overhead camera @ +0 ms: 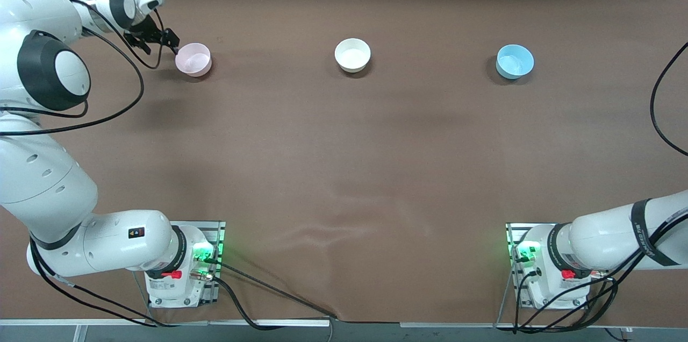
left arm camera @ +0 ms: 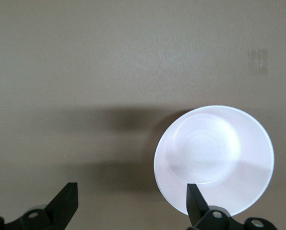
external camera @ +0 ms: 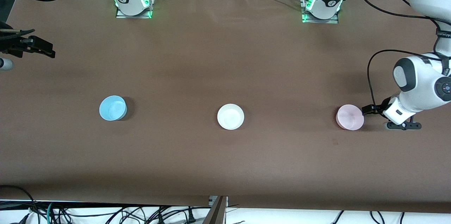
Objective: Stack pink and blue bowls on white bowl
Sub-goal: 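Grasp the pink bowl with the left gripper while the right gripper reaches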
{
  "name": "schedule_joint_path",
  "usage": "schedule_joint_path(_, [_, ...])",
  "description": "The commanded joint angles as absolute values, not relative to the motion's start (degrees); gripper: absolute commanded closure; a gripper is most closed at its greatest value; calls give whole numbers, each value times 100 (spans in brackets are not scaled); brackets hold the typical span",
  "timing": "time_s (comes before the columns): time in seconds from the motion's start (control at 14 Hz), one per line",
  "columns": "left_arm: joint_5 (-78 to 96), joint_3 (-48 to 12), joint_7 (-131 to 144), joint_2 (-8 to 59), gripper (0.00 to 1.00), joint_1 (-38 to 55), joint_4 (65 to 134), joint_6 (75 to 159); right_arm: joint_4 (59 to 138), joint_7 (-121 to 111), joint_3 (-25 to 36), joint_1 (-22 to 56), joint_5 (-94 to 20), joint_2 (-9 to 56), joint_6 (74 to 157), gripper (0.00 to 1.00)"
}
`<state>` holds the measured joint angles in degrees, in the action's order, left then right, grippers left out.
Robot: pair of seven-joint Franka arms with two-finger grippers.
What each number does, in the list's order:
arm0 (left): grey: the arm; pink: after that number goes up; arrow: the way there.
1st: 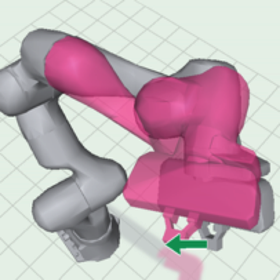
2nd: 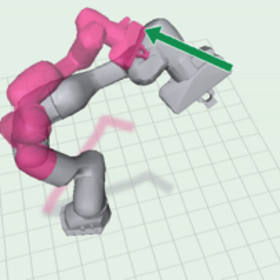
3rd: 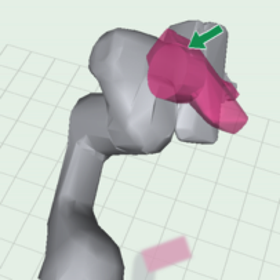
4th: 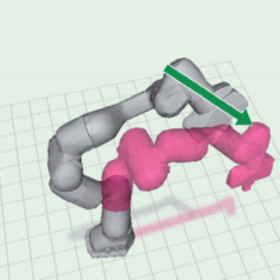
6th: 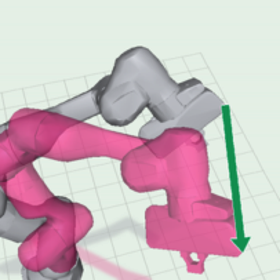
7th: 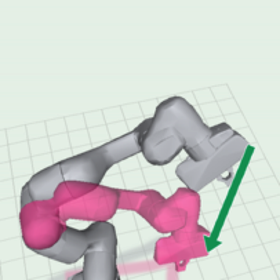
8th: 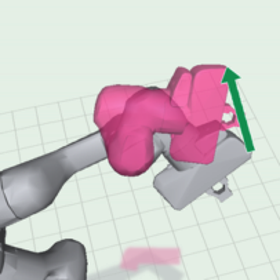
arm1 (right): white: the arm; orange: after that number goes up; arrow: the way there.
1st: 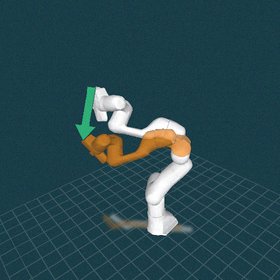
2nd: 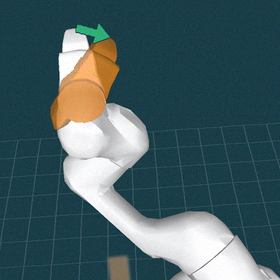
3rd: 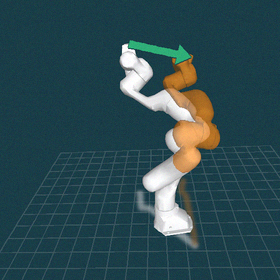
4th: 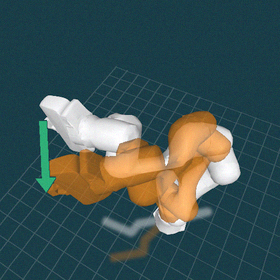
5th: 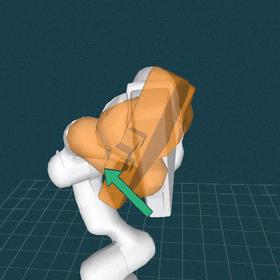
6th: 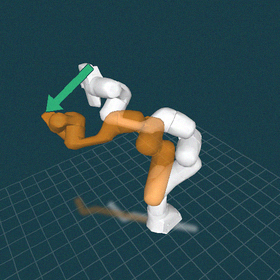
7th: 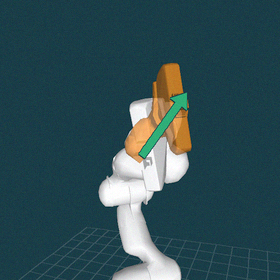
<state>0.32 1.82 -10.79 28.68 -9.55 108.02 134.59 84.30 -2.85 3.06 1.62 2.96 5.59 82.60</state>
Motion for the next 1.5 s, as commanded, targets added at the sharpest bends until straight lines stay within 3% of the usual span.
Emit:
schedule_joint_path(0.0, [70,193,-1187,2873,4,-914,10978,13702,8314,-281,281,123,316,606,8227,0])
schedule_joint_path(0.5, [88,185,-1072,3076,23,-739,11039,14027,8314,-281,281,123,316,606,8227,0])
schedule_joint_path(0.93, [123,185,-1072,3173,50,-738,11039,14124,8323,-369,273,123,316,869,8367,0])
schedule_joint_path(1.43, [123,185,-1081,3138,62,-747,11013,14098,8323,-272,343,-96,220,1563,8648,0])
